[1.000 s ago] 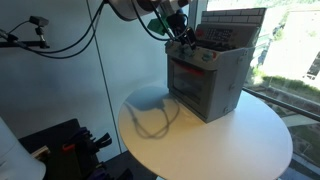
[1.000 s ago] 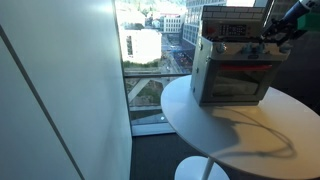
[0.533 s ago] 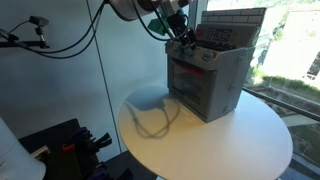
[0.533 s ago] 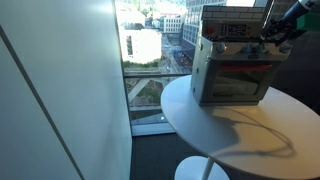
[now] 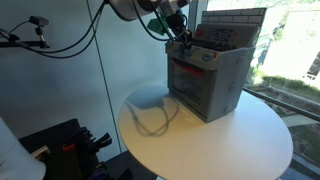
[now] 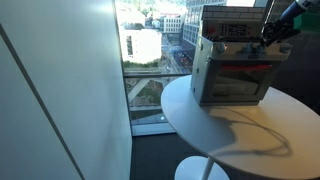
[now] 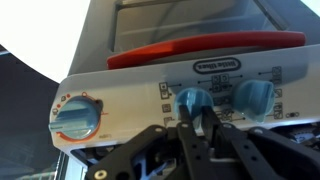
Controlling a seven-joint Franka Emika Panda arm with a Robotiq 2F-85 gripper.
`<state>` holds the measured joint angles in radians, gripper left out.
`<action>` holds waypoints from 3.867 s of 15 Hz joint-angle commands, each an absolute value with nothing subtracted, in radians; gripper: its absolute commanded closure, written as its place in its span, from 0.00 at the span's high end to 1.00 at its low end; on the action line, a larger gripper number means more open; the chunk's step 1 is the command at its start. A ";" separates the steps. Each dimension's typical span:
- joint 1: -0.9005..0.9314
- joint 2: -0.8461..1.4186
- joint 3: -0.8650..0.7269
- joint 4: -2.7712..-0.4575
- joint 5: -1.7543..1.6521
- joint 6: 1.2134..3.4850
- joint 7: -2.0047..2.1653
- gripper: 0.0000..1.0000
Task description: Turn the third knob from the left clockwise
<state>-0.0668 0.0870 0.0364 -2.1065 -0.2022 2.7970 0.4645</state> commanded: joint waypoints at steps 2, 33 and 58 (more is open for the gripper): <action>-0.062 0.100 0.030 -2.076 -0.215 2.790 0.497 0.04; -0.072 0.019 -0.016 -2.232 -0.207 3.011 1.181 0.04; -0.032 -0.293 -0.009 -2.332 0.006 2.573 0.679 1.00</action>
<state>-0.0207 -0.2265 -0.0144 -2.3146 -0.0312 2.6790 0.7771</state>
